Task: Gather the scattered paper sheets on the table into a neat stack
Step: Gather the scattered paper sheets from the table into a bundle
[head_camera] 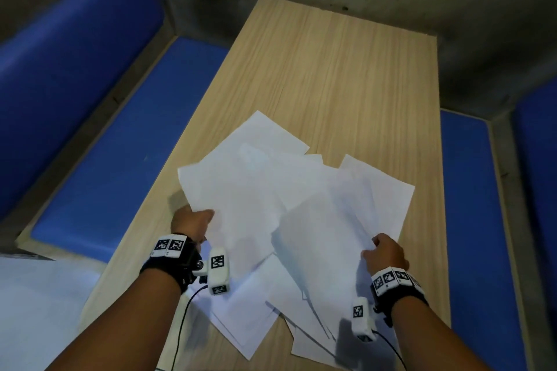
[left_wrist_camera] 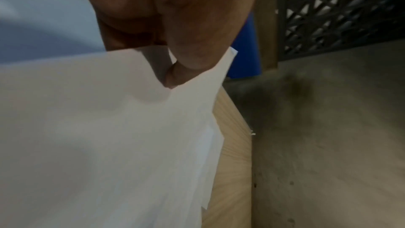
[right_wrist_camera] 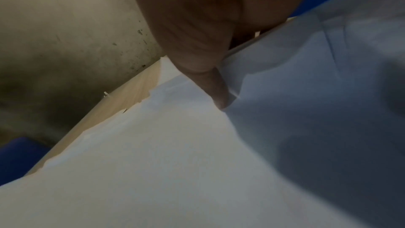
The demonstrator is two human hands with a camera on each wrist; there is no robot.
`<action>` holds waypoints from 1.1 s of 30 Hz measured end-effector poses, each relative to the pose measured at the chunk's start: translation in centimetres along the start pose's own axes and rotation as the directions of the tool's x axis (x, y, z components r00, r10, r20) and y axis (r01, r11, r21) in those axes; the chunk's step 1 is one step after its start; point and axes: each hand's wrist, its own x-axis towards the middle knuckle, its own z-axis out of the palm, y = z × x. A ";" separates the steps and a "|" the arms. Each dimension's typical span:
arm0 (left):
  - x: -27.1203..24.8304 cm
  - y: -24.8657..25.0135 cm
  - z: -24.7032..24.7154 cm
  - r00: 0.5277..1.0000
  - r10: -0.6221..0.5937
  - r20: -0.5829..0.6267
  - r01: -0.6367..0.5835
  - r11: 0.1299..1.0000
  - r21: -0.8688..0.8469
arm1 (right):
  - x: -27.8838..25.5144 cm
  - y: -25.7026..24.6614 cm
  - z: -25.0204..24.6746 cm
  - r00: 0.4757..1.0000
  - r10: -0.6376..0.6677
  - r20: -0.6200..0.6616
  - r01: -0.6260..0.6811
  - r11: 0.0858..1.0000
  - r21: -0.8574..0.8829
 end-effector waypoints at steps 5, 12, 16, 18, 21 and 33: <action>0.3 -1.5 3.0 0.996 -0.088 0.025 0.087 0.995 0.046 | 0.0 0.5 -0.7 0.992 0.002 0.125 -0.052 0.916 0.397; -0.8 0.8 6.2 0.995 -0.079 -0.053 0.075 0.995 -0.072 | -1.1 1.1 -1.4 0.979 -0.074 0.191 0.017 0.958 0.287; -0.8 0.1 6.3 0.995 -0.045 -0.091 0.022 0.972 -0.233 | -2.0 2.1 -2.0 0.973 -0.115 0.200 0.027 0.918 0.395; -0.8 0.1 5.5 0.995 -0.005 -0.099 -0.024 0.956 -0.291 | -2.8 2.6 -3.2 0.978 -0.126 0.167 0.037 0.892 0.451; -0.5 0.2 3.4 0.999 0.024 -0.039 -0.036 0.936 -0.350 | -3.9 3.3 -5.4 0.985 -0.141 0.095 0.070 0.845 0.530; -3.0 -3.6 1.3 0.924 0.067 0.376 0.012 0.979 -0.205 | -6.3 0.0 -7.5 0.973 -0.228 0.041 0.136 0.708 0.693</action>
